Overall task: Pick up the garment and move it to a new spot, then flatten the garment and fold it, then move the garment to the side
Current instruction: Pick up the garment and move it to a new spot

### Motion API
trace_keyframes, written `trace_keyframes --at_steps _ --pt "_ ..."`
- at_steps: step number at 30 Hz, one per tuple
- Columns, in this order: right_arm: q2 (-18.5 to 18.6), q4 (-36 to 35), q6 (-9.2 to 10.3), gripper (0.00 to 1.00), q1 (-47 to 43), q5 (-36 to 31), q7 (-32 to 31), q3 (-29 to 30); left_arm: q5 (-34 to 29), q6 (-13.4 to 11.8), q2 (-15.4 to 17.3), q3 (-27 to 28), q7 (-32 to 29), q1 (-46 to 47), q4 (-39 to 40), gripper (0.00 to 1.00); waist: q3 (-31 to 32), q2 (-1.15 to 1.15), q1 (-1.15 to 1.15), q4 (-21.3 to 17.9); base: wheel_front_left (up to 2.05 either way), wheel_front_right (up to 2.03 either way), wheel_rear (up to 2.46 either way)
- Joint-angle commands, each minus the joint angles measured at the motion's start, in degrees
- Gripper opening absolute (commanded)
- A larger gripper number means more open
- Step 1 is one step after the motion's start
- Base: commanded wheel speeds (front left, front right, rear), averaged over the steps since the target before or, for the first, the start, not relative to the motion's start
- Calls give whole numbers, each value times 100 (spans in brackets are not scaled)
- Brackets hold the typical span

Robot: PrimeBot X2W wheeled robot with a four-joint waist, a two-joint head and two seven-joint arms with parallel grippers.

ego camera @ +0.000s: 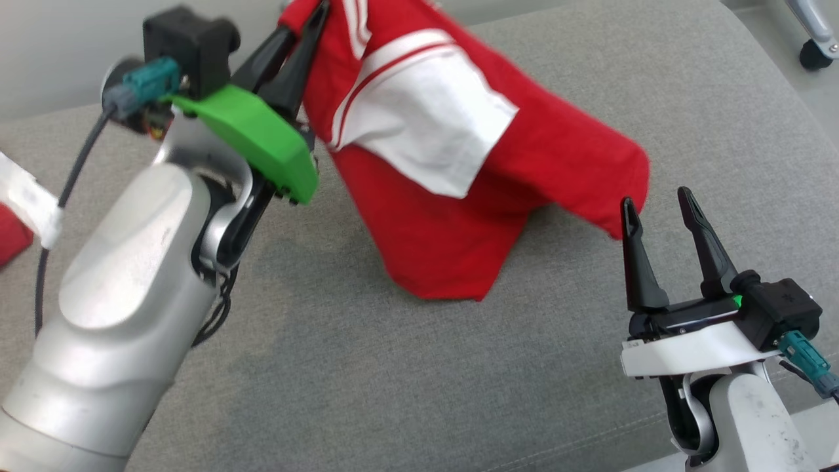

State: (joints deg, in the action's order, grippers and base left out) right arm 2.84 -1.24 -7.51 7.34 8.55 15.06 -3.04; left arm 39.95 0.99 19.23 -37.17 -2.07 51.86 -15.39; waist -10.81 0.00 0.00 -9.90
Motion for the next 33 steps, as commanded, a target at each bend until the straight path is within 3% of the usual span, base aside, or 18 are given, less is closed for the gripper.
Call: trace_keyframes --at_steps 1,11,18,20,21,22,29,33 --pt "8 20 4 100 77 31 18 4 135 -78 39 91 153 -313 -253 0 -192 0 0 -109 0 0 0" --pt "9 18 4 100 225 -26 18 11 460 -456 -74 415 1000 -1416 -2107 0 -563 0 0 -56 0 0 0" --pt "9 56 4 100 254 -89 18 -40 525 -391 -164 544 1368 -1229 -2864 0 -641 0 0 44 0 0 0" --pt "9 70 4 100 263 -117 18 -49 533 -345 -201 571 1459 -1183 -3003 42 -624 0 0 77 0 0 0" --pt "9 78 4 100 261 -123 18 -56 526 -318 -222 581 1506 -1166 -3056 75 -607 0 0 95 0 0 0" --pt "9 91 4 100 265 -121 18 -60 487 -293 -232 572 1545 -1151 -3087 100 -588 0 0 113 0 0 0" --pt "9 213 4 100 229 -209 18 -16 94 -204 -244 579 1731 -1216 -2986 100 -298 0 0 311 0 0 0" --pt "9 275 4 100 149 -243 18 11 -214 -302 -232 893 1725 -1547 -2403 100 -52 0 0 459 0 0 0"
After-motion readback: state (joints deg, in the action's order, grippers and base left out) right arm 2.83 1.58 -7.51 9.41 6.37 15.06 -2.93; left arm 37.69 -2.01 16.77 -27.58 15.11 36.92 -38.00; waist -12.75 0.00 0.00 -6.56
